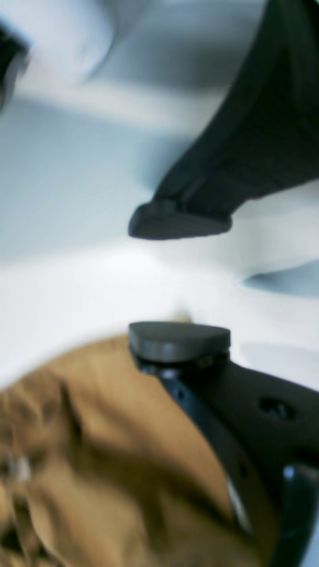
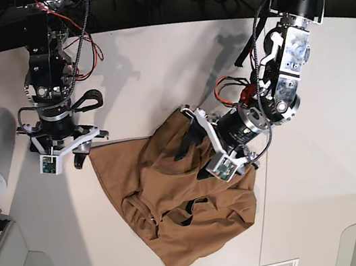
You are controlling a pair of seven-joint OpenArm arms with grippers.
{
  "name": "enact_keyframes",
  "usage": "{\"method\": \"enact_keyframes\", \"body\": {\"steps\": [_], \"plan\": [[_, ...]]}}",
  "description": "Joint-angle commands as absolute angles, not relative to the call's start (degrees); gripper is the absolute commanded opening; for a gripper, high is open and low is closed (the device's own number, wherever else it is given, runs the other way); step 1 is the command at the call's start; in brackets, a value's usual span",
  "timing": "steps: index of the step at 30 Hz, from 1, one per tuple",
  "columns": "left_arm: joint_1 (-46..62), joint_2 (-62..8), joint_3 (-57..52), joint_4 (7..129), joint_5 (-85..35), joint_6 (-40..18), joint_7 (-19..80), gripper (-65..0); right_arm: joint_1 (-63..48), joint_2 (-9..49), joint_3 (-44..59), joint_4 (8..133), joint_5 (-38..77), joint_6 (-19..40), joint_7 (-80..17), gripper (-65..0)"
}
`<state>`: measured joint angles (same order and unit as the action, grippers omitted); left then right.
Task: Layout the t-shirt on the table in an organized manner, then fold the t-shirt properly
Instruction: 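Lower both grippers and grasp edges of the tan t-shirt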
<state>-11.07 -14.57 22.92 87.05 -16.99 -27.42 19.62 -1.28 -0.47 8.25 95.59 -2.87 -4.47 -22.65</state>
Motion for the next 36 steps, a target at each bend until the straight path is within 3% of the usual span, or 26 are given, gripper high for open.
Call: {"method": "enact_keyframes", "body": {"steps": [1, 8, 23, 31, 33, 36], "plan": [[-13.45, -13.91, 24.10, 86.50, -17.08, -27.59, 18.13, -24.1, -0.49, -0.34, 9.45, 96.27, -1.72, -4.71, -21.52, -35.2], [-19.70, -8.73, 29.74, 76.40, -10.28, -22.13, 14.98, -24.2, -0.32, -0.34, 13.28, 91.92, 3.07, 0.78, -21.21, -35.2], [-22.70, -3.60, 29.71, 63.11, -4.93, -19.68, 11.70, -24.2, 6.98, -0.58, 13.28, 80.05, 5.41, 5.63, -20.18, -35.3], [-22.70, -3.64, 29.71, 61.87, -4.82, -19.66, 10.46, -25.1, 7.60, -4.12, 13.26, 79.48, 5.39, 6.94, -20.16, -35.5], [-22.70, -3.64, 29.71, 61.87, -4.84, -19.70, 10.39, -33.6, 7.60, -4.95, 13.21, 79.48, 5.37, 6.92, -20.14, -39.2], [-22.70, -3.64, 29.71, 61.87, -4.84, -19.73, 10.52, -54.9, 7.60, -5.52, 13.17, 79.48, 5.32, 6.96, -20.12, -52.4]]}}
